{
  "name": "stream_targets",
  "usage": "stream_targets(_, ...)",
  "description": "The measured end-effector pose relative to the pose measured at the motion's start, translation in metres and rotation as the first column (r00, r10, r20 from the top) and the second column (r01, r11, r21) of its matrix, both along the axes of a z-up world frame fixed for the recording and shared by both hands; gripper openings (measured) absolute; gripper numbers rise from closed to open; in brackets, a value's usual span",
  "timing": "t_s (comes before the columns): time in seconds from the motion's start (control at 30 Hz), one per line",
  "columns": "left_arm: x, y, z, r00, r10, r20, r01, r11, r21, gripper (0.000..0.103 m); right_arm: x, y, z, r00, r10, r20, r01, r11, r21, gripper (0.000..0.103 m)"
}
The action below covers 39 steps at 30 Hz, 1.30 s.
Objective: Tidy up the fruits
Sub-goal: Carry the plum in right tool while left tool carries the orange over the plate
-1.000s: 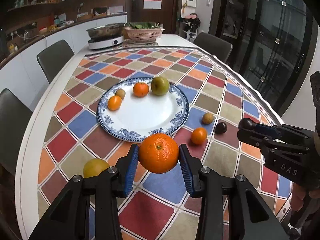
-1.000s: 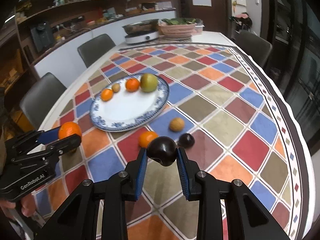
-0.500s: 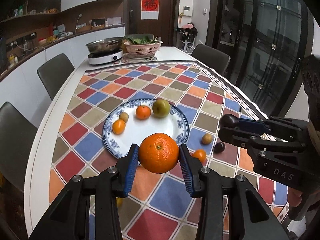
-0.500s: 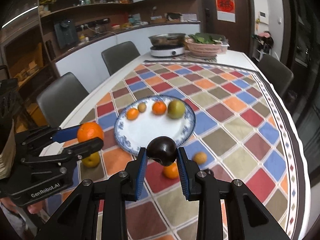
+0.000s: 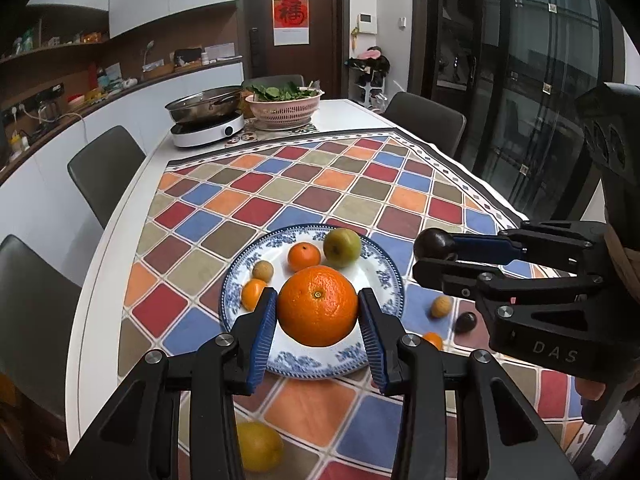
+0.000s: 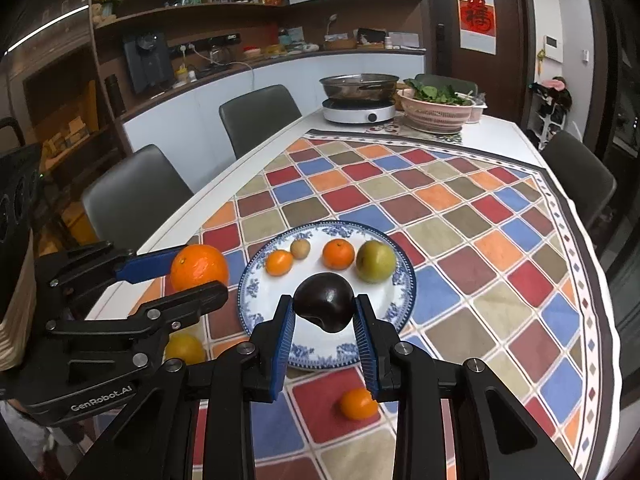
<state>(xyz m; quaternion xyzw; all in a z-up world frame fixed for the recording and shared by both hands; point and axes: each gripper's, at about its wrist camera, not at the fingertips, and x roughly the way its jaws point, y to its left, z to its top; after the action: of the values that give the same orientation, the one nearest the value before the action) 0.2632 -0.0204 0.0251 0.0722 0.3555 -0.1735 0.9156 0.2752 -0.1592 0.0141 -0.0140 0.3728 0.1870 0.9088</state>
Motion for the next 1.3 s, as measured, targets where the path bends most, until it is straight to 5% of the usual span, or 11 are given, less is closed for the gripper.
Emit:
stream_targets(0.6, 0.085, 0.004, -0.048, 0.987, -0.100, -0.124, 0.101, 0.995, -0.001, 0.040, 0.075, 0.017, -0.030, 0.996, 0.062, -0.070, -0.067, 0.996, -0.061, 0.031)
stream_targets(1.3, 0.135, -0.016, -0.103, 0.952, -0.126, -0.278, 0.161, 0.981, 0.109, 0.040, 0.123, 0.018, -0.099, 0.953, 0.123, -0.277, -0.169, 0.974, -0.149, 0.031)
